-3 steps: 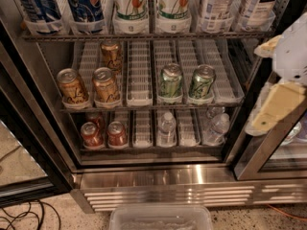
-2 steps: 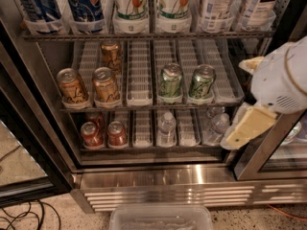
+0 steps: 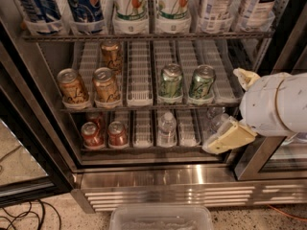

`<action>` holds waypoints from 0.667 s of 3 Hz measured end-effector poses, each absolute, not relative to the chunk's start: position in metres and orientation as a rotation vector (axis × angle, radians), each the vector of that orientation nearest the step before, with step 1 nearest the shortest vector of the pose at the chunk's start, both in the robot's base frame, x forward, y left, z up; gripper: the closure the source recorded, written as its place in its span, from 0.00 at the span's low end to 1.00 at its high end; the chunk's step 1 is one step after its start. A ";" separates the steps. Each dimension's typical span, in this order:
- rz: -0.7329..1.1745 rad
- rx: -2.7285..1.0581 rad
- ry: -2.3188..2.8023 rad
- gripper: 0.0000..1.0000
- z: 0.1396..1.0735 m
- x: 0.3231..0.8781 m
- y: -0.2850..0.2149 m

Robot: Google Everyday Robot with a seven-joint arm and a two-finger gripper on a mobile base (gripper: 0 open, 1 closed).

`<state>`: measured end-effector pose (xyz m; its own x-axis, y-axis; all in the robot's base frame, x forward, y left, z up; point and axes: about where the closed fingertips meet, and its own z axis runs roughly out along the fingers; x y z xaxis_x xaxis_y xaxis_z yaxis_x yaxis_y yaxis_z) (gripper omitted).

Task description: Pick blue plastic bottle from top shelf of fridge

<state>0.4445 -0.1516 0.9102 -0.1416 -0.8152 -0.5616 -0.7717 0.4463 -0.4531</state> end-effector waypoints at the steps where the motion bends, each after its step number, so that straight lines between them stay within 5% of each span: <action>1: -0.078 -1.203 1.805 0.00 0.914 0.458 -0.153; 2: -0.075 -0.967 1.649 0.00 0.948 0.500 -0.173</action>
Offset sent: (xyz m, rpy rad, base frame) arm 0.0634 -0.0147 0.1537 0.4674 -0.9769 -0.0174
